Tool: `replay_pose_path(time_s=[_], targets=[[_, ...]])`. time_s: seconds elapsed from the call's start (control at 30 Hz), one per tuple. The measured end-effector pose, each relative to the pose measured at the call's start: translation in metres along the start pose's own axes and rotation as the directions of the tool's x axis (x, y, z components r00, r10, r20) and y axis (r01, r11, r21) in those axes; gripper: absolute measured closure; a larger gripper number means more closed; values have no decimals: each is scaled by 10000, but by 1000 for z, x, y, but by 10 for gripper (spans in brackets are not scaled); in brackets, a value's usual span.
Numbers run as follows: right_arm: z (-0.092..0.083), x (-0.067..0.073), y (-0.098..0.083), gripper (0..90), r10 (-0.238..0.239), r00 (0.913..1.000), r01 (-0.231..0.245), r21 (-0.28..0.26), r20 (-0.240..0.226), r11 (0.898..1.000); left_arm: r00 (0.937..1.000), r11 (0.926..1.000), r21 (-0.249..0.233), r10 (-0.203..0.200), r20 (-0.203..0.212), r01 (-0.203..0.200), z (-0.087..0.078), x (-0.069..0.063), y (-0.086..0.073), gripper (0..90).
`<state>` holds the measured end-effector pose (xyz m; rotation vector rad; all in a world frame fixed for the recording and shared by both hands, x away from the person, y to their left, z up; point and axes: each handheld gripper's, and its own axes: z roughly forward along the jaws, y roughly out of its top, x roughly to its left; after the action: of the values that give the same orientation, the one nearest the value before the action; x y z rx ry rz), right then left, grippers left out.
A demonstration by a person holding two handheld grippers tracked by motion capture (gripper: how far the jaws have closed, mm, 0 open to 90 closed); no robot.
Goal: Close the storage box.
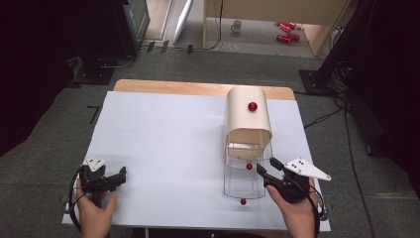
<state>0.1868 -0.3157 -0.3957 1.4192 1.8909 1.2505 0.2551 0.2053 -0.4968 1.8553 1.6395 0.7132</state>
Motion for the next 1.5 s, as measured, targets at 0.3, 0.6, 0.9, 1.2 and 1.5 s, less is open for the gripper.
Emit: replay_pose_path(time_s=[0.3,0.6,0.9,1.2,1.5], targets=[[12,-6,8,464,73,9997,-73,-12,232,10000,10000,10000,-11,-17,2,17,0,0,0,118],[25,-8,16,423,114,9975,-107,-99,692,9999,10000,10000,-8,-7,2,7,0,0,0,117],[34,-15,19,392,301,9944,-287,-153,1009,9995,10000,10000,-11,-13,3,13,0,0,0,117],[42,-19,21,358,346,9933,-343,-49,1102,9994,10000,10000,-8,-14,4,14,0,0,0,117],[34,-13,8,334,372,9942,-371,-24,1009,9993,10000,10000,-8,-14,3,14,0,0,0,118]])
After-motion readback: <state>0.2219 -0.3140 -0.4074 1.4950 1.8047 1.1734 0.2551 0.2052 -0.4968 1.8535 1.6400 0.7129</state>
